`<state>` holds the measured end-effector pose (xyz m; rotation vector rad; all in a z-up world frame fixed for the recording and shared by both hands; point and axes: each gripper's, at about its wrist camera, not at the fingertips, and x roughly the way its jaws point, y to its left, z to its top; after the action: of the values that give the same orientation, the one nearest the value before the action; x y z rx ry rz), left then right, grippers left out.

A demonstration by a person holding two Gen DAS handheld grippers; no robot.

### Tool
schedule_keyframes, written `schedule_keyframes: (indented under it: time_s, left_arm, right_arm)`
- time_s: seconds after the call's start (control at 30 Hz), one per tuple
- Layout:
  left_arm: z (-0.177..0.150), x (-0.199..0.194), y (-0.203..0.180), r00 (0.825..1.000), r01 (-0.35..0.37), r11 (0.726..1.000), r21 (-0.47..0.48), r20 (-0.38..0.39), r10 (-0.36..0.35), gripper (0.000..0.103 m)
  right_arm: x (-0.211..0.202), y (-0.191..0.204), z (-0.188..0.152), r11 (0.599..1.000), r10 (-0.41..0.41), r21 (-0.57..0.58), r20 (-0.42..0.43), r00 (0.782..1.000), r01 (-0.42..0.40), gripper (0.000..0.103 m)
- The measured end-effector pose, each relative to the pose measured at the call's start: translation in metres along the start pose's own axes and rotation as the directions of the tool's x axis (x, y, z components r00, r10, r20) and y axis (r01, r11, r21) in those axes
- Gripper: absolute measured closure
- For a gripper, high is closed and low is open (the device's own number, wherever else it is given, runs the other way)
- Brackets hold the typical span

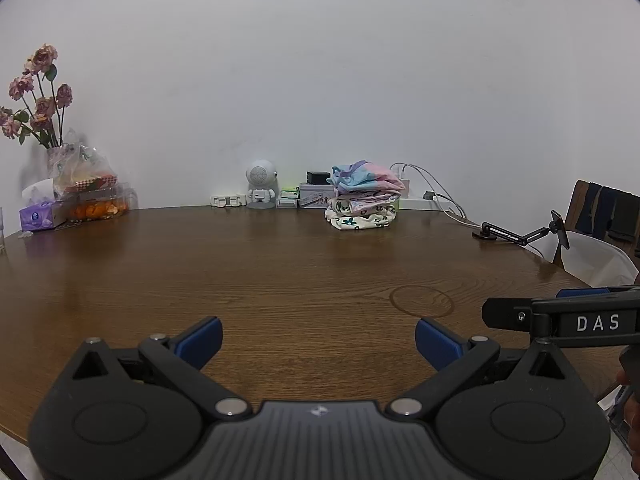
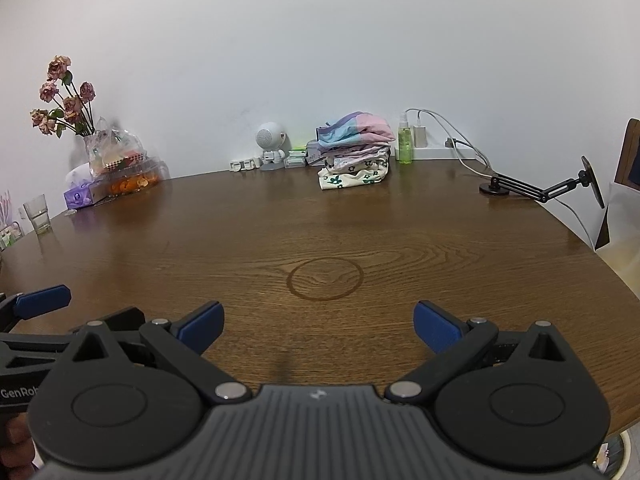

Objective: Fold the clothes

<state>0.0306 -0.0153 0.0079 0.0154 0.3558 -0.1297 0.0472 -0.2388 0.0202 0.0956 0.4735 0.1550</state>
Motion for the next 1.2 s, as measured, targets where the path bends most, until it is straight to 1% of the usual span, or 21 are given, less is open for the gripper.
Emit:
schedule_keyframes:
  time_s: [1.2]
  left_arm:
    - [-0.0022, 0.0024, -0.0019, 1.0, -0.004, 1.0, 0.0, -0.009, 0.004, 0.0]
  right_arm:
    - [0.0032, -0.0031, -0.0028, 1.0, 0.004, 0.005, -0.015, 1.0, -0.004, 0.0]
